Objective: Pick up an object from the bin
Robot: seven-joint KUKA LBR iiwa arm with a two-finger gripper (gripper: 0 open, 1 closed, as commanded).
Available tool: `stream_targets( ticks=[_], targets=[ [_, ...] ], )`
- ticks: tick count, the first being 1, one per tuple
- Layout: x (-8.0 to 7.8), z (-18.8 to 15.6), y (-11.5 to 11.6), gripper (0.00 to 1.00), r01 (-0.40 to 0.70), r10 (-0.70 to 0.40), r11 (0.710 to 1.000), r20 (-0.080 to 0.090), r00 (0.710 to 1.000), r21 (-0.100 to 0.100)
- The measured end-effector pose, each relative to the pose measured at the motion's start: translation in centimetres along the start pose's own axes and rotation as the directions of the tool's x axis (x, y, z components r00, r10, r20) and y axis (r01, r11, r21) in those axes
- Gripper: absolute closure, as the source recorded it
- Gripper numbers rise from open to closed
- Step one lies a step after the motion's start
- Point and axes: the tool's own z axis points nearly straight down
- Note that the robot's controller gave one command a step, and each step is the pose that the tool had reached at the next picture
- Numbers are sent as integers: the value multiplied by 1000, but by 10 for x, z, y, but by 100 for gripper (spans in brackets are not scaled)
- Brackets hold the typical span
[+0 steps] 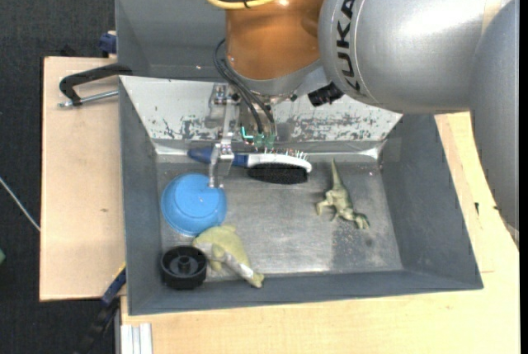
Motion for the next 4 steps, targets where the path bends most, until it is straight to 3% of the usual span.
stream_targets(
  ticks=[1, 2, 3, 4],
  targets=[
    [59, 169, -143, 0, 51, -51, 999, 12, 999, -2],
    [-13, 141, -237, 0, 164, -164, 987, -20, 986, 1],
    [4, 138, -271, 0, 206, -206, 978, 3, 978, 2],
    [11, 165, -290, 0, 88, -87, 996, 14, 996, -5]
  ],
)
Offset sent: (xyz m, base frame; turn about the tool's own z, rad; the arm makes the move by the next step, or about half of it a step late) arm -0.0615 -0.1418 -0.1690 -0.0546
